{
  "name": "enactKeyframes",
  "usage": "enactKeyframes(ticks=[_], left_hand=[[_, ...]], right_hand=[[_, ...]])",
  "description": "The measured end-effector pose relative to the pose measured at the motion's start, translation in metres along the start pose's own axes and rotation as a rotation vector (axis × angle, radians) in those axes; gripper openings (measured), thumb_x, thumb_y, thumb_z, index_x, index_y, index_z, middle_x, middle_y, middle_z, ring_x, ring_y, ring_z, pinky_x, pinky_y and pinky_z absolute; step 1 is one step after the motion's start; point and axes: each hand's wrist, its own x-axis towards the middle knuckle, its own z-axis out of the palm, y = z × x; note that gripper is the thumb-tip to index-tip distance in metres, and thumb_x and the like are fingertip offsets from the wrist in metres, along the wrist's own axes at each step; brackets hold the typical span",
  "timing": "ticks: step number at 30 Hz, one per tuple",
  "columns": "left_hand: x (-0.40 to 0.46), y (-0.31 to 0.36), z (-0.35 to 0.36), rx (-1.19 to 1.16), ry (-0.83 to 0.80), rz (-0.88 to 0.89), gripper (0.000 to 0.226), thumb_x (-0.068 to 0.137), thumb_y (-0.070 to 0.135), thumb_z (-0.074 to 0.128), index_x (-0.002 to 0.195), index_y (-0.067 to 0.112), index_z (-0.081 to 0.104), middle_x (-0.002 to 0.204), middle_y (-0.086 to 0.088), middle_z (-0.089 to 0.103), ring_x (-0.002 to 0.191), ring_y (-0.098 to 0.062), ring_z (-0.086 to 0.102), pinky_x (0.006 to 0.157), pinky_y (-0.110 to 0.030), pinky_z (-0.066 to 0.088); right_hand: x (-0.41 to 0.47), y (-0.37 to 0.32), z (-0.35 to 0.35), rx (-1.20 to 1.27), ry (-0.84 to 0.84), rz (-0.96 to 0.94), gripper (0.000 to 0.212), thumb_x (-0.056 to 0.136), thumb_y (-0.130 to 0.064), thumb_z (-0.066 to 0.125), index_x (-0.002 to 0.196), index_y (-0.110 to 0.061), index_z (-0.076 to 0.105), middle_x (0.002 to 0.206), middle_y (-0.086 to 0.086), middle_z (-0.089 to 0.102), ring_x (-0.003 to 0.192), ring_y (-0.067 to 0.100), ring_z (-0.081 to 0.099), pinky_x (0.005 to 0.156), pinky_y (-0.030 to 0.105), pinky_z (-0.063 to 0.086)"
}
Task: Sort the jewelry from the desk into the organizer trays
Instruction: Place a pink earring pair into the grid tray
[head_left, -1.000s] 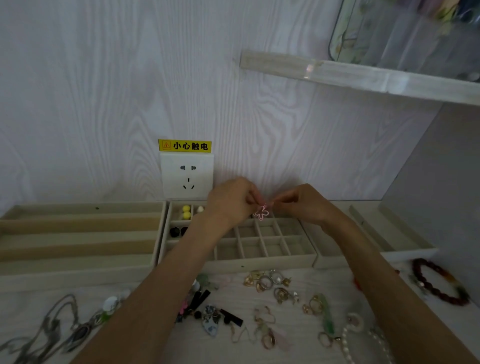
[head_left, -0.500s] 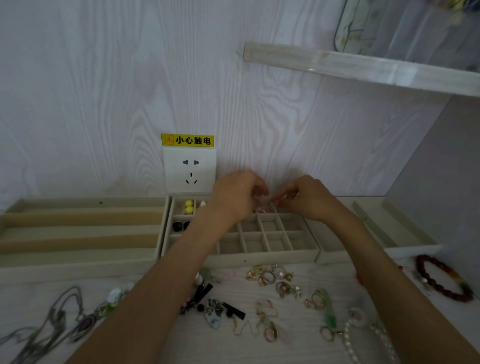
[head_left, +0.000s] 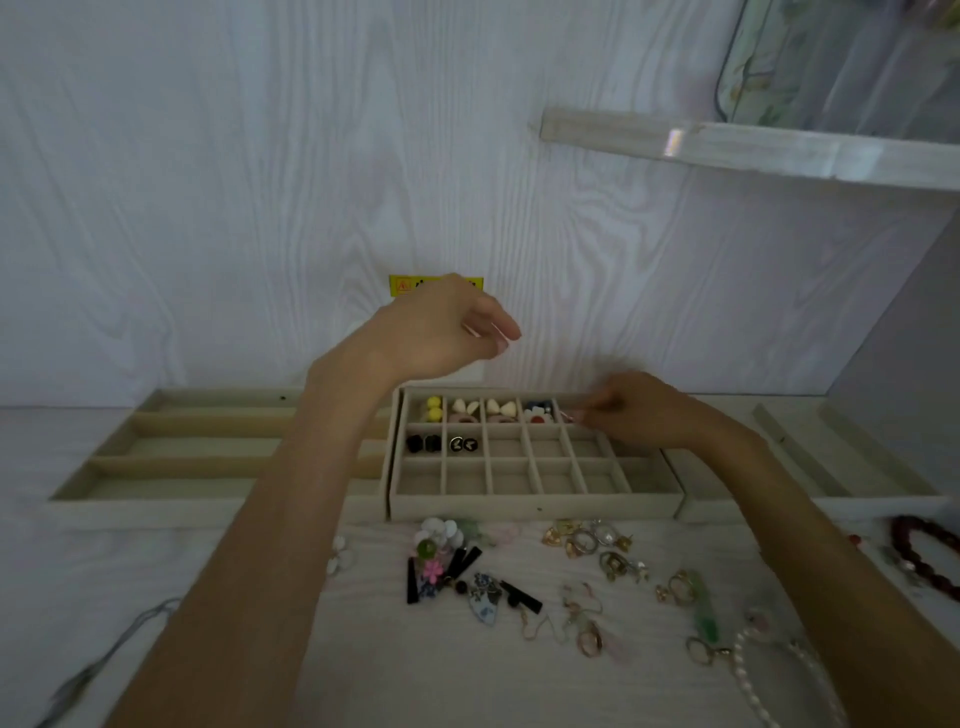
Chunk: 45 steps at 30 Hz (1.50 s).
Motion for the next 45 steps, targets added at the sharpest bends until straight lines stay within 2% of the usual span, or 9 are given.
enactKeyframes(ticks=[3,7,14,20,25,28,33,36,45], left_hand=[[-0.016,-0.002,-0.001,0.064,-0.030,0.003,0.013,0.087,0.026,0.064,0.089,0.039,0.069,0.100,0.011,0.070,0.097,-0.003,0.062,0.096,-0.037,0.048],[-0.046,-0.009,-0.008,0.114,-0.197,-0.051,0.013,0.088,0.027,0.064,0.098,0.027,0.072,0.098,0.010,0.070,0.093,0.002,0.061,0.096,-0.036,0.048],[-0.065,-0.016,-0.011,0.101,-0.154,-0.060,0.018,0.088,0.031,0.062,0.103,0.028,0.072,0.096,0.016,0.068,0.091,0.003,0.061,0.096,-0.036,0.047],[-0.069,-0.025,-0.003,0.114,-0.149,-0.059,0.013,0.086,0.035,0.063,0.096,0.038,0.071,0.096,0.015,0.069,0.091,0.001,0.062,0.092,-0.035,0.050],[-0.083,-0.023,0.005,0.141,-0.213,-0.032,0.015,0.085,0.024,0.066,0.095,0.034,0.071,0.086,0.019,0.065,0.079,0.008,0.059,0.078,-0.020,0.047],[-0.099,-0.022,0.007,0.183,-0.269,-0.017,0.016,0.084,0.020,0.067,0.095,0.030,0.073,0.082,0.023,0.064,0.068,0.015,0.055,0.070,-0.013,0.044],[-0.122,-0.024,0.016,0.235,-0.286,-0.055,0.020,0.085,0.023,0.066,0.100,0.035,0.072,0.086,0.024,0.060,0.082,0.000,0.059,0.069,-0.020,0.046],[-0.131,-0.026,0.025,0.223,-0.267,0.002,0.026,0.085,0.020,0.064,0.101,0.038,0.072,0.094,0.009,0.067,0.088,-0.014,0.060,0.078,-0.039,0.051],[-0.151,-0.034,0.013,0.446,-0.193,-0.105,0.034,0.090,0.019,0.052,0.113,0.040,0.065,0.118,0.014,0.059,0.111,-0.010,0.052,0.083,-0.027,0.044]], right_hand=[[-0.002,0.001,0.005,0.132,0.048,0.022,0.043,0.083,-0.054,0.057,0.049,-0.029,0.049,0.047,-0.010,0.040,0.048,0.006,0.042,0.057,0.025,0.031],[-0.007,-0.007,0.008,0.157,0.107,0.066,0.019,0.083,-0.048,0.061,0.088,-0.032,0.070,0.059,-0.012,0.054,0.059,0.002,0.048,0.054,0.021,0.032],[-0.005,-0.016,-0.002,0.133,0.167,0.135,0.044,0.087,-0.012,0.058,0.046,-0.018,0.047,0.050,-0.003,0.043,0.050,0.007,0.041,0.050,0.022,0.030],[-0.006,-0.020,0.001,0.049,0.395,0.161,0.009,0.075,-0.028,0.075,0.073,-0.020,0.074,0.069,-0.007,0.063,0.066,0.009,0.057,0.062,0.023,0.043],[-0.020,-0.024,0.005,-0.022,0.494,0.124,0.016,0.077,-0.033,0.073,0.081,-0.018,0.073,0.083,0.001,0.069,0.068,0.010,0.056,0.060,0.023,0.039],[-0.045,-0.046,-0.001,0.039,0.450,0.052,0.015,0.079,-0.037,0.071,0.083,-0.022,0.073,0.070,-0.007,0.063,0.061,0.004,0.053,0.053,0.021,0.037],[-0.098,-0.104,0.032,0.081,0.057,-0.196,0.015,0.079,-0.032,0.071,0.093,-0.029,0.073,0.072,-0.017,0.059,0.065,-0.003,0.054,0.066,0.018,0.046],[-0.104,-0.112,0.056,0.060,0.052,-0.239,0.015,0.080,-0.029,0.070,0.095,-0.032,0.074,0.074,-0.015,0.061,0.062,-0.002,0.052,0.057,0.013,0.039],[-0.102,-0.120,0.059,0.091,0.070,-0.215,0.013,0.084,-0.026,0.067,0.095,-0.027,0.074,0.072,-0.018,0.059,0.064,-0.003,0.053,0.058,0.012,0.038]])
